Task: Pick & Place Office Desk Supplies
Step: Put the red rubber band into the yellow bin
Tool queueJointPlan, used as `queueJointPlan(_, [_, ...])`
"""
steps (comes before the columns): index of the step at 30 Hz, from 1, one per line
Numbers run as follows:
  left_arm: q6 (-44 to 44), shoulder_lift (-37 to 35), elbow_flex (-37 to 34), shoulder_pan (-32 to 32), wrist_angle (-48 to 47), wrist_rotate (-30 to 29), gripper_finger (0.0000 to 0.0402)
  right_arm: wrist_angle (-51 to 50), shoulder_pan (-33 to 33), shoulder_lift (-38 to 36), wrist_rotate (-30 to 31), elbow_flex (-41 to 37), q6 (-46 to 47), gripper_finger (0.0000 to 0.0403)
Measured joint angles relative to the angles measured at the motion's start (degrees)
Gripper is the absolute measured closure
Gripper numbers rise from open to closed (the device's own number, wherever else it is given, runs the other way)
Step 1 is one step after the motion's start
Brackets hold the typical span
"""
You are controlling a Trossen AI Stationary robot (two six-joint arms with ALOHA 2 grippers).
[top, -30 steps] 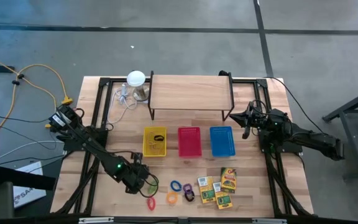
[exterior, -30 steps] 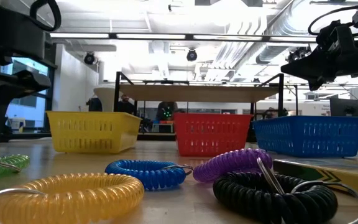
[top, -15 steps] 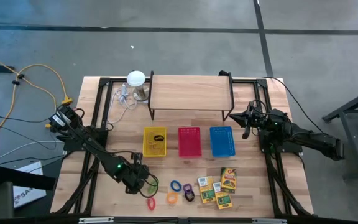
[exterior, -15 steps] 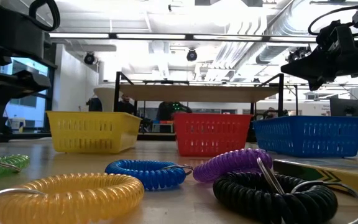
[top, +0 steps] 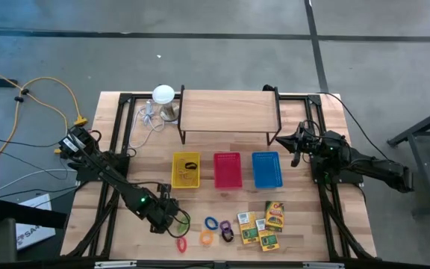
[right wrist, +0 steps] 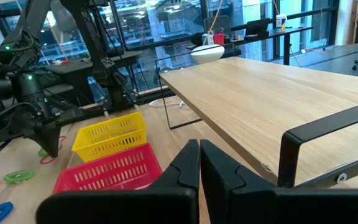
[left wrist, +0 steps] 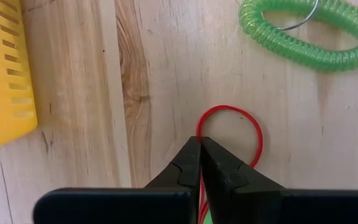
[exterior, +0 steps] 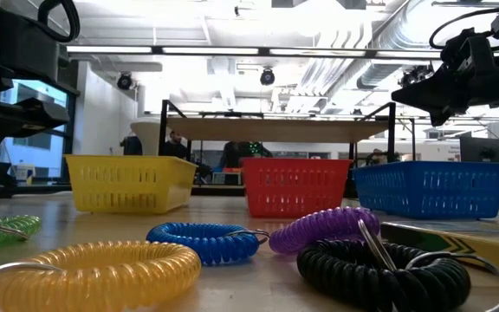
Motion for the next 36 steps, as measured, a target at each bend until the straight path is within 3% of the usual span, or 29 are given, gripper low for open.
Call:
queueJointPlan(17, [0.2,-0.7,0.0,0.0,0.1,-0.9,0.0401,0.0,0.0,0.0,0.0,0.0,0.0,0.0401])
queueJointPlan(36, [3.9,-9.7,0.0,-0.5,0.3,-7.0,0.0401,0.0,0.0,0.0,0.0,0.0,0.0,0.0401])
